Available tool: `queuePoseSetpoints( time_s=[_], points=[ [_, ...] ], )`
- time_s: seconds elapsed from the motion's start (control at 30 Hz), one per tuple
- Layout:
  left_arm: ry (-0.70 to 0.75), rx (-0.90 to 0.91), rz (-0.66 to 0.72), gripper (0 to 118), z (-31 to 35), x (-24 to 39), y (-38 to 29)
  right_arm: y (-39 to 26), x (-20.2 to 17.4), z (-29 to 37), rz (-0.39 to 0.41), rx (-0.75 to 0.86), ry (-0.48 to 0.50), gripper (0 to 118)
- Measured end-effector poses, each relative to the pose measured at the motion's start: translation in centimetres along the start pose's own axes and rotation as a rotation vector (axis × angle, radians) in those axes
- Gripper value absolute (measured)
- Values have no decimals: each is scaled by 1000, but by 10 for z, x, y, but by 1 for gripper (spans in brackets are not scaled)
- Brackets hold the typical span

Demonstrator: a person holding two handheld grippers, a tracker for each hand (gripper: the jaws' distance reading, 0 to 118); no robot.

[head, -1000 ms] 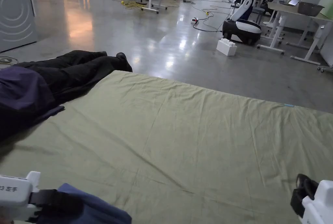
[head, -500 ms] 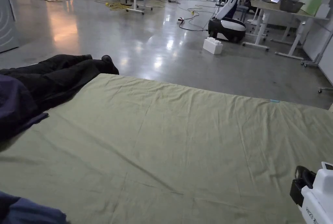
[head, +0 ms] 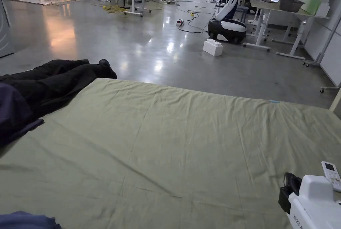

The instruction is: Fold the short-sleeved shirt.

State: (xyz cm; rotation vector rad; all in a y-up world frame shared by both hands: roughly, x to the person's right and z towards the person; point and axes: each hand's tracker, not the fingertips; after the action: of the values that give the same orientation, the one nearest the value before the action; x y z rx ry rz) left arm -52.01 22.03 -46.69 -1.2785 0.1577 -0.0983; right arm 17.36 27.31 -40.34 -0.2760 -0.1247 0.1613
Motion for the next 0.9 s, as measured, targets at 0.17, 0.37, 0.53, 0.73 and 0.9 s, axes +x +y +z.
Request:
queuePoseSetpoints(
  time_s=[0.17,0.37,0.53,0.73,0.9],
  points=[
    [145,156,-112,64,40,18,-1,-2,3,1,-16,-3,0,0],
    [78,498,-159,64,71,75,-16,-7,2,1,-50,-6,-4,0],
    [30,838,-73,64,82,142,-34,-11,-6,-2,-79,-7,-9,0],
    [23,1040,30,64,79,212,-30,-10,-15,-1,-96,13,-14,0],
    [-21,1103,63,53,86,262,-28,-10,-20,0,-118,35,-25,0]
  ],
)
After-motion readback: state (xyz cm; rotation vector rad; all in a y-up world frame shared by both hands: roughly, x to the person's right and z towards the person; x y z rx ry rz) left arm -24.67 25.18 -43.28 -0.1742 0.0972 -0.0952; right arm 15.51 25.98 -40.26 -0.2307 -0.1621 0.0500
